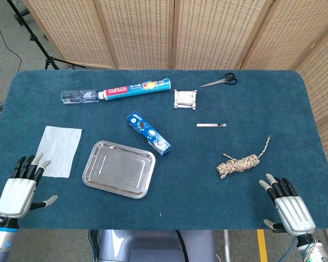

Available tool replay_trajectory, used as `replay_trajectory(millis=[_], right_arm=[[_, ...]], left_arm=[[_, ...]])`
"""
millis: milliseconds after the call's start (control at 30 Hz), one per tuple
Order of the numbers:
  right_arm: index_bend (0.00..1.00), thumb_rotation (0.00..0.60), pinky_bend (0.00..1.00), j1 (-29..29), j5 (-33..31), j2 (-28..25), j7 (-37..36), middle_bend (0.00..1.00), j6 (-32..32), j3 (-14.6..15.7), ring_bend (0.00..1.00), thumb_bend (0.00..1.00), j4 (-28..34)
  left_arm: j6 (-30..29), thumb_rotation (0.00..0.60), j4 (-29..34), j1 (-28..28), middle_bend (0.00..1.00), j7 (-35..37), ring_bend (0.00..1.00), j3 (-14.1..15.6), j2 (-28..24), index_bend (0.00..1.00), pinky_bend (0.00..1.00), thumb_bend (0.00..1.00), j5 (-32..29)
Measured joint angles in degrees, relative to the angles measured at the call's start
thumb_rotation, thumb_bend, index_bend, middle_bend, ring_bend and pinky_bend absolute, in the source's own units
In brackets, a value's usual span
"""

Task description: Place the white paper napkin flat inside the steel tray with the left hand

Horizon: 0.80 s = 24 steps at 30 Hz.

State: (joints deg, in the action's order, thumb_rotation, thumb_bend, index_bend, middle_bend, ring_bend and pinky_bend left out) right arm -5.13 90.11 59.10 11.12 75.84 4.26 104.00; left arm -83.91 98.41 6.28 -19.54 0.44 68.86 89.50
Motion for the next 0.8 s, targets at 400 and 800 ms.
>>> replay_trajectory(millis=[400,800], right_arm=[[0.1,0.6,0.0,0.0,0.1,0.0,0.2,0.0,0.0,0.1,0.0,0.0,0.3],[0.1,0.6,0.0,-0.3,-0.8,0.3,0.7,0.0,-0.6,-0.1,0.0,0.0,0.2]], left_arm=[[0.8,0.42,0.5,0.1,0.0,0.5,0.0,0.1,-0.7,0.15,0.0,0.0,-0.6],[2.3,0.418,0.9,0.5,0.0,1.0,0.0,0.3,-1.4,0.15,0.0,0.0,-1.6]])
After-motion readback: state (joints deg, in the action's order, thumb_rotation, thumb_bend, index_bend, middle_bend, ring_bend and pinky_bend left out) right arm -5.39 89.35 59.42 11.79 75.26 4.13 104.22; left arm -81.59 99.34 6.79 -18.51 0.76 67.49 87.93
